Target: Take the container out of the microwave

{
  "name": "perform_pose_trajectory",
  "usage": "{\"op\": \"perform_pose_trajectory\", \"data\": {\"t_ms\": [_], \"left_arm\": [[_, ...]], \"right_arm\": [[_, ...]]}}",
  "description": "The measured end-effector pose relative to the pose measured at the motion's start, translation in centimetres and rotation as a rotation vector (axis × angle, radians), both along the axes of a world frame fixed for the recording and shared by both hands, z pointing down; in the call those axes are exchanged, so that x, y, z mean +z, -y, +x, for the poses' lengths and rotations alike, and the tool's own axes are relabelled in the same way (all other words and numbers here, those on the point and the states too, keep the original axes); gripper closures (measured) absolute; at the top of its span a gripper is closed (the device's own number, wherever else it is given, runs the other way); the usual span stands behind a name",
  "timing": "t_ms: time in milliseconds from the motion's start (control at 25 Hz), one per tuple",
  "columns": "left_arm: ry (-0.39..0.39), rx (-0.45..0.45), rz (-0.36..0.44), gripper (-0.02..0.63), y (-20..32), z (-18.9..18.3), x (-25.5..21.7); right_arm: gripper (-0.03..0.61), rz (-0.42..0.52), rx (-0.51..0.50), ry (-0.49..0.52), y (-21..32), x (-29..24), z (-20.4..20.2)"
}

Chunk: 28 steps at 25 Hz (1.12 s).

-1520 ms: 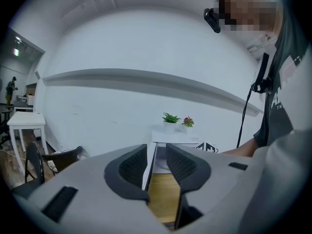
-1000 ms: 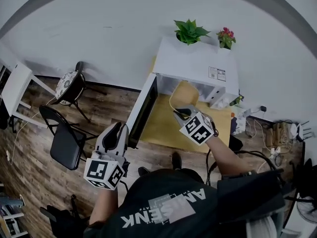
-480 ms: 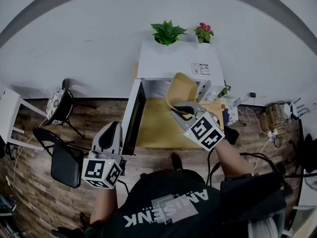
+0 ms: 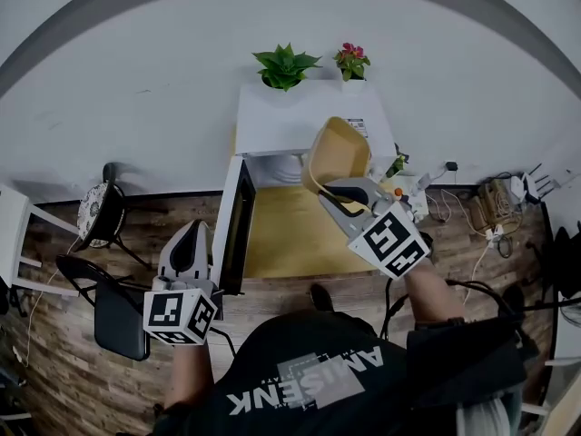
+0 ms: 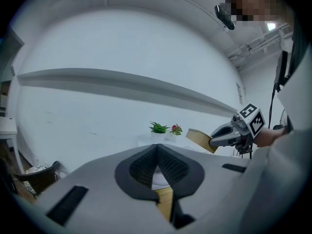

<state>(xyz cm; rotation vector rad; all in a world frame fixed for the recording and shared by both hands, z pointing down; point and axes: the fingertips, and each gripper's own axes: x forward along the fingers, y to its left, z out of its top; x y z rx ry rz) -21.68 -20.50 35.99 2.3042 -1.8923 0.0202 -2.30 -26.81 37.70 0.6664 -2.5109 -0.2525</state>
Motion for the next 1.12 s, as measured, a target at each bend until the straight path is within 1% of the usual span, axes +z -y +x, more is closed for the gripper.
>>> {"op": "perform_pose_trajectory", "data": {"t_ms": [160,280,680,1120], "left_arm": [[-0.026,-0.006,-0.001,0.612,0.5,0.0,-0.3],[-0.031,-0.002,-0.008,0.612,0.8,0.2,-0.3],[-0.028,-0.005,-0.025,0.612,1.0,1.2,0.1],[-0.013,-0.031,-0.012,0.612,0.7,1.1,0.0]], "right_arm": [[0.552,0.008,0.005,-0.012,0.3,-0.2,0.6],[0.552,0.006,0.006,-0.014,0.6,-0.1,0.8],[0.552,0.02,-0.012,-0.018,1.1,-0.2,1.2],[0.552,0.036,-0.024,-0.019,0.8,-0.3,1.2]]}}
